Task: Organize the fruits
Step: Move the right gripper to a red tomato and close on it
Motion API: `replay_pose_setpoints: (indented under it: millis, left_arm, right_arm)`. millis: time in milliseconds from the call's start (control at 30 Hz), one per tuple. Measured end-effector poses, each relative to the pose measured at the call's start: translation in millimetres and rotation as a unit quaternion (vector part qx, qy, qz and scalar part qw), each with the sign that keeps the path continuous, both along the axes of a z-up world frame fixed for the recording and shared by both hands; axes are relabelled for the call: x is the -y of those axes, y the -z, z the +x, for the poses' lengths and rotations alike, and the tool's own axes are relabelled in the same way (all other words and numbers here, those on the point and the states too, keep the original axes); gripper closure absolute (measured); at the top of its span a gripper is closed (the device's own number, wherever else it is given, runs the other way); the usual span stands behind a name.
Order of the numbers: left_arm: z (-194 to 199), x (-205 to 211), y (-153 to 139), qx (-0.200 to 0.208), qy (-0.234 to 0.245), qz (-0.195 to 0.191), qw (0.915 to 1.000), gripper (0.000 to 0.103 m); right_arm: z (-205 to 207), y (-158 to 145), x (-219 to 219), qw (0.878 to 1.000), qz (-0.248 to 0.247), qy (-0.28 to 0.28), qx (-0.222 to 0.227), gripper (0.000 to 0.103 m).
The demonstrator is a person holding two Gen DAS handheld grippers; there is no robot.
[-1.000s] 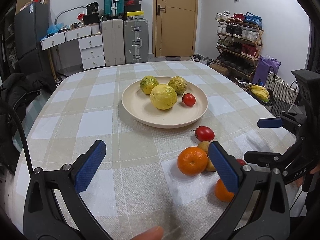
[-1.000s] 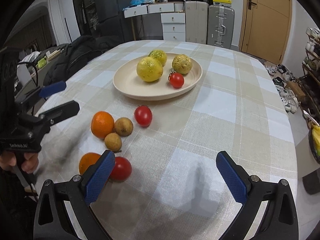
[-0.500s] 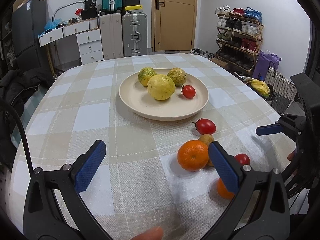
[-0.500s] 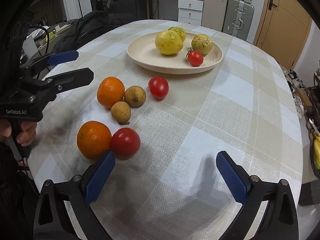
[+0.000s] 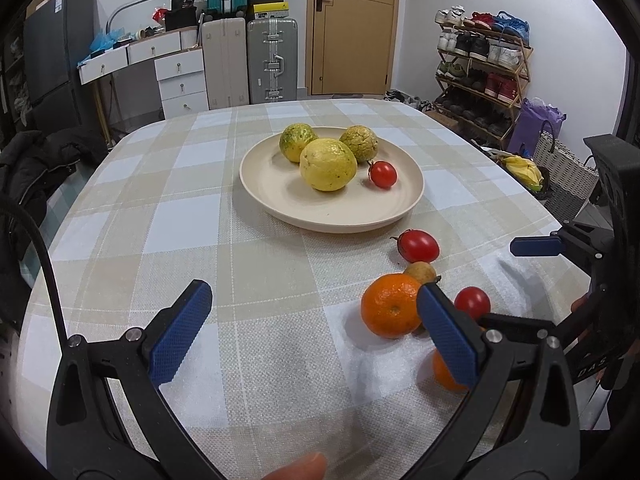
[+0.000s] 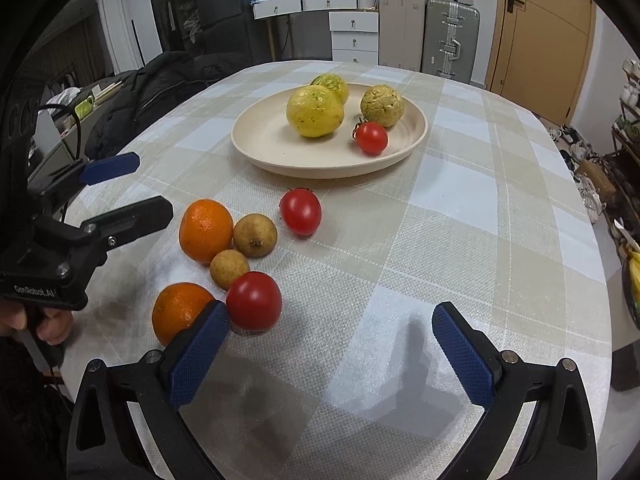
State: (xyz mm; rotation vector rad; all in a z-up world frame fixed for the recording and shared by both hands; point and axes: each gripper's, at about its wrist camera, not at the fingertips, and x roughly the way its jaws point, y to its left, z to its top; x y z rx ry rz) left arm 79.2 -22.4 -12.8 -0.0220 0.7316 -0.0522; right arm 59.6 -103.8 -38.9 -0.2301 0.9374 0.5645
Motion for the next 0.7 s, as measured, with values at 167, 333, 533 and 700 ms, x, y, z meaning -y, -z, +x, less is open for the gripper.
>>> replay_pose_setpoints:
  millis: [167, 333, 533, 700]
  left_arm:
    - [0.7, 1.1, 2.2, -0.004, -0.001, 0.002, 1.0, 0.001]
    - [2.0, 1.2, 3.9, -0.006, -0.002, 0.004, 1.0, 0.001]
    - [2.1, 1.3, 4.7, -0.007, -0.002, 0.004, 1.0, 0.001]
    - [1.8, 2.2, 5.7, -0.008, -0.001, 0.007, 0.9999, 0.001]
  right_arm:
    - [2.2, -1.0, -0.8, 1.0, 0.004, 0.015, 0.001, 0.0]
    - [5.9, 0.2, -2.2, 0.999, 0.012, 0.034, 0.003, 0.0]
    - [12.3, -3.8, 17.0, 0.998, 0.027, 0.049, -0.004, 0.0]
    - [16.2, -7.5, 28.8, 0.997, 0.033, 0.074, -0.003, 0.0]
